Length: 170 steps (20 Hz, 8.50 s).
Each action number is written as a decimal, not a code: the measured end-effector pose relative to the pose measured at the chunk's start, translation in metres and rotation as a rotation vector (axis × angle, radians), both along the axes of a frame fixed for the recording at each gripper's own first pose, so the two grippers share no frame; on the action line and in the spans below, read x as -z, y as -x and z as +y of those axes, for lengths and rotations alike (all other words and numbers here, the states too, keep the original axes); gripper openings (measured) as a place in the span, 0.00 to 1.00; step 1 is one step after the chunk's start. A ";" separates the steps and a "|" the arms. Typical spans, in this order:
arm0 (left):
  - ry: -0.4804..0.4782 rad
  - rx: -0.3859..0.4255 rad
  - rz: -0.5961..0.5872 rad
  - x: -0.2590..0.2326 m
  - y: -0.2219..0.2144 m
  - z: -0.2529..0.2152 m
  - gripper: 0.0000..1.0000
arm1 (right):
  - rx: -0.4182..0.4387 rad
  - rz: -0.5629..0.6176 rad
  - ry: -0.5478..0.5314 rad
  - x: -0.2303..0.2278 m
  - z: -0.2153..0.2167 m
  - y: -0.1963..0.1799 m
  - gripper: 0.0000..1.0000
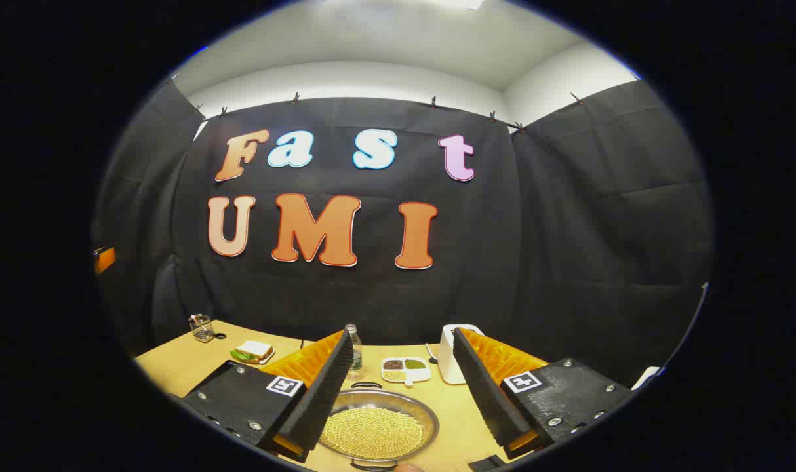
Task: First push the handle of the pot to place it horizontally, then grasp the pot with both hands and set it on the induction cooktop.
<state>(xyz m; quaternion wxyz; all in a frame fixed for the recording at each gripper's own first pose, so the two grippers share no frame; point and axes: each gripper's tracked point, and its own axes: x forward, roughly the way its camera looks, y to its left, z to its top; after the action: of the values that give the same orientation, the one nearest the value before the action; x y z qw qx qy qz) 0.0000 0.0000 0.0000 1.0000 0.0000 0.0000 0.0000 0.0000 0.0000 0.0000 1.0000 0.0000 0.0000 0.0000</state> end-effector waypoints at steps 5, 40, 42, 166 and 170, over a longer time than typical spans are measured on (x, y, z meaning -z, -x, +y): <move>0.016 0.029 0.005 -0.018 0.002 0.001 0.98 | 0.004 0.007 0.012 -0.019 -0.001 0.009 0.96; 0.015 0.079 0.002 -0.062 0.003 -0.005 0.98 | -0.006 0.177 -0.015 0.001 -0.005 0.037 0.03; 0.021 0.082 0.008 -0.059 0.003 -0.005 0.97 | -0.007 0.207 0.013 0.014 -0.005 0.036 0.00; 0.057 0.369 0.536 0.263 -0.072 -0.336 0.96 | 0.164 0.809 -0.178 0.351 -0.127 -0.148 0.00; 0.037 0.366 0.556 0.290 -0.064 -0.359 0.98 | 0.164 0.772 -0.187 0.353 -0.129 -0.163 0.00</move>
<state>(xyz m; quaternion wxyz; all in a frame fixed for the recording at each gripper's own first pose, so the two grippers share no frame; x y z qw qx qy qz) 0.0642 -0.3587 -0.2902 0.9450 -0.0181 0.2728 -0.1797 0.1632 -0.1288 -0.3530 0.9189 0.0909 0.3755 -0.0796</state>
